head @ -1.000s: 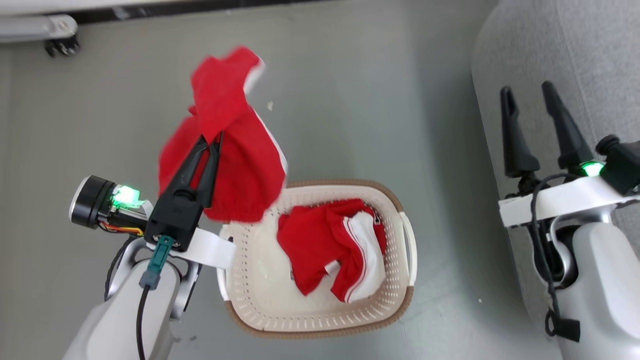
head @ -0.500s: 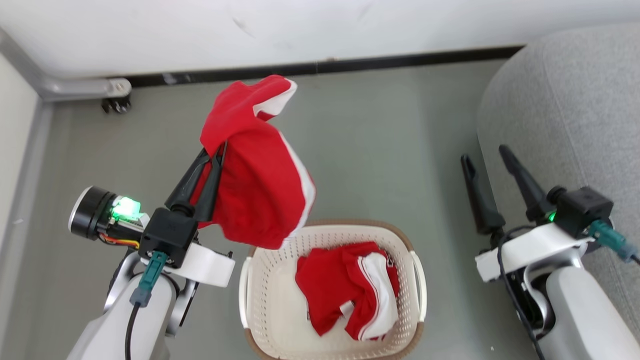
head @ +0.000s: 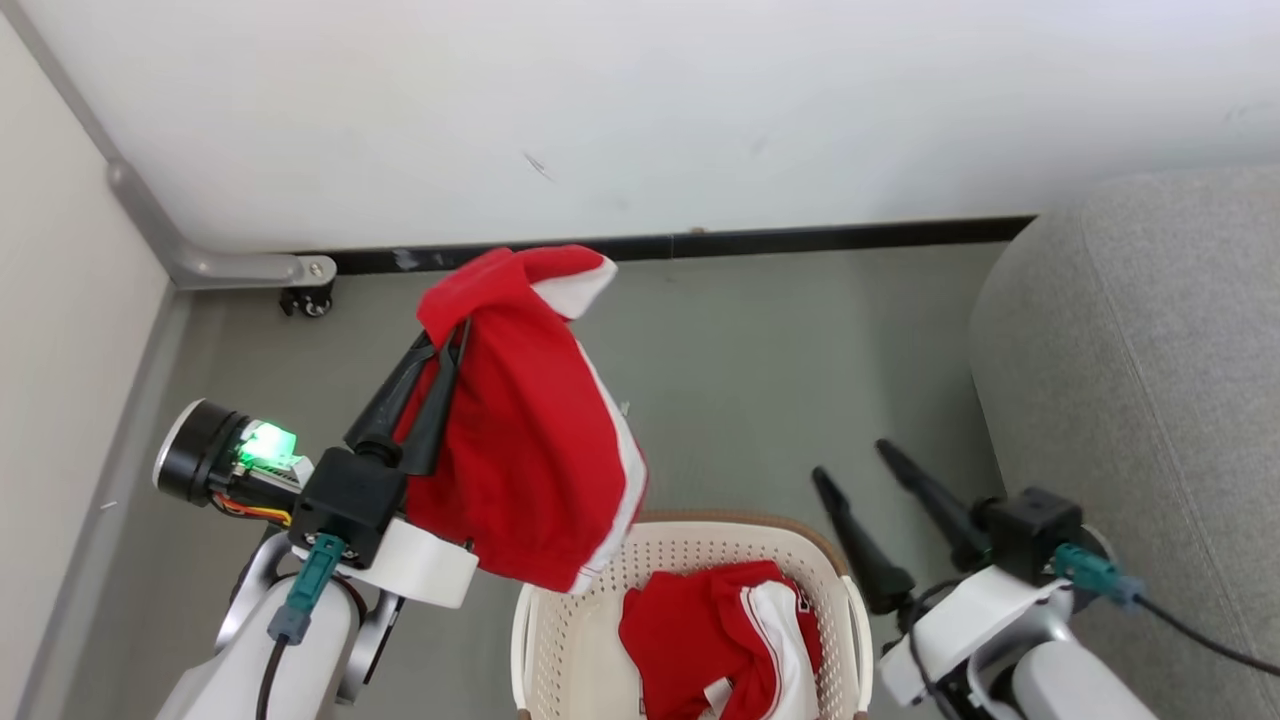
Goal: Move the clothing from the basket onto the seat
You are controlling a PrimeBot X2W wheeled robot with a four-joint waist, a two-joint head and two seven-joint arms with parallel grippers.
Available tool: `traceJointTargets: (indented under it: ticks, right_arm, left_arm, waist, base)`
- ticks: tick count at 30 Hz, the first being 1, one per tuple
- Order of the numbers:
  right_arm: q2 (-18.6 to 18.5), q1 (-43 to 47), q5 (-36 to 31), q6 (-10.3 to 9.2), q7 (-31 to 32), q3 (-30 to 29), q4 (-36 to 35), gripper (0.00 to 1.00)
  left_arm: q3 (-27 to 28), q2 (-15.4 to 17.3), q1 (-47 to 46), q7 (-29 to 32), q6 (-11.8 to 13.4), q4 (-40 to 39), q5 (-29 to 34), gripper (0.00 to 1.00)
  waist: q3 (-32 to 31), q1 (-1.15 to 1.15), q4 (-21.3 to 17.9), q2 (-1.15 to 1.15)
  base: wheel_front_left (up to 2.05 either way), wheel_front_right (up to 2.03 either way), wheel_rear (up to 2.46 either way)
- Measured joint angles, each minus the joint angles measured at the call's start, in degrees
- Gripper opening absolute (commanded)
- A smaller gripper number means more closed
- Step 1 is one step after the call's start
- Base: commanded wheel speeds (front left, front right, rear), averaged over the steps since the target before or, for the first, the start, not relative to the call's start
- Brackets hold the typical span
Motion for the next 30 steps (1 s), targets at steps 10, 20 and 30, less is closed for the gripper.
traceJointTargets:
  ticks: [10,20,30]
  right_arm:
    - [-1.6,-0.1,8.2,0.00,1.9,15.6,-2.1,1.00]
    - [-4.3,-0.8,19.2,0.00,3.3,25.7,-4.1,1.00]
    - [-5.3,-2.9,32.0,0.00,4.5,29.5,-3.6,1.00]
  left_arm:
    - [-2.3,-0.8,0.0,0.0,-1.3,0.0,0.0,0.00]
    - [-4.3,-1.7,0.0,0.3,-2.7,0.0,0.0,0.00]
    - [-5.8,-2.3,0.0,1.3,-3.5,-0.8,0.0,0.00]
  waist:
    - [-4.1,0.00,2.3,0.00]
    - [-6.5,0.00,4.3,0.00]
    - [-7.2,0.00,5.9,0.00]
  base:
    - [0.00,0.00,0.00]
    - [0.00,0.00,0.00]
    - [0.00,0.00,0.00]
